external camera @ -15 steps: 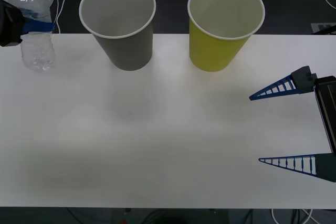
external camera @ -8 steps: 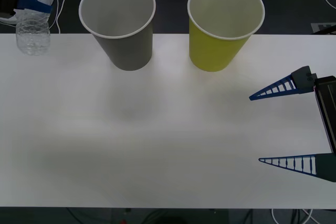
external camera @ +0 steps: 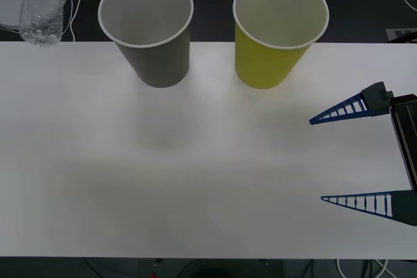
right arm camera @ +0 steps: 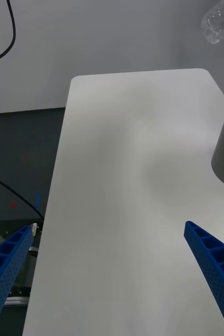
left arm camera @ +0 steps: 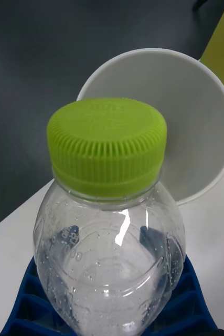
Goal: Put the can into the green bin and the plastic bottle into the gray bin
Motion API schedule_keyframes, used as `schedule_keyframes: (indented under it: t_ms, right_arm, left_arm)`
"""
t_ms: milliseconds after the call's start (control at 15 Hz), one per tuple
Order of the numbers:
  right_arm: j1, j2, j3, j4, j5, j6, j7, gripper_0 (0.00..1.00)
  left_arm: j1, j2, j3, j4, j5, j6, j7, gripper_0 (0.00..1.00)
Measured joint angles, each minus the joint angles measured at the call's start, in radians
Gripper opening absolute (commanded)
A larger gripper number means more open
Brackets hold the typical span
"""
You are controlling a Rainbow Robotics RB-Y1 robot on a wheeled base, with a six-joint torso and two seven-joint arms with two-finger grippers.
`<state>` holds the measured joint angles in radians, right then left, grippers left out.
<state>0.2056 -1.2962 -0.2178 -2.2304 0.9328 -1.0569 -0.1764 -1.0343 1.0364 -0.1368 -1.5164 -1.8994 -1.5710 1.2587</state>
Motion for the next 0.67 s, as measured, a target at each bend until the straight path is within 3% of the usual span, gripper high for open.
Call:
schedule_keyframes:
  t_ms: [400,667]
  right_arm:
    - [0.0,0.0,0.0,0.0,0.0,0.0,0.0,1.0]
    - [0.0,0.0,0.0,0.0,0.0,0.0,0.0,1.0]
  left_arm:
    - [-0.252,-0.045,-0.206,0.241,0.006,0.0,-0.069,0.0]
    - [-0.361,-0.104,-0.277,0.369,-0.006,0.0,-0.104,0.0]
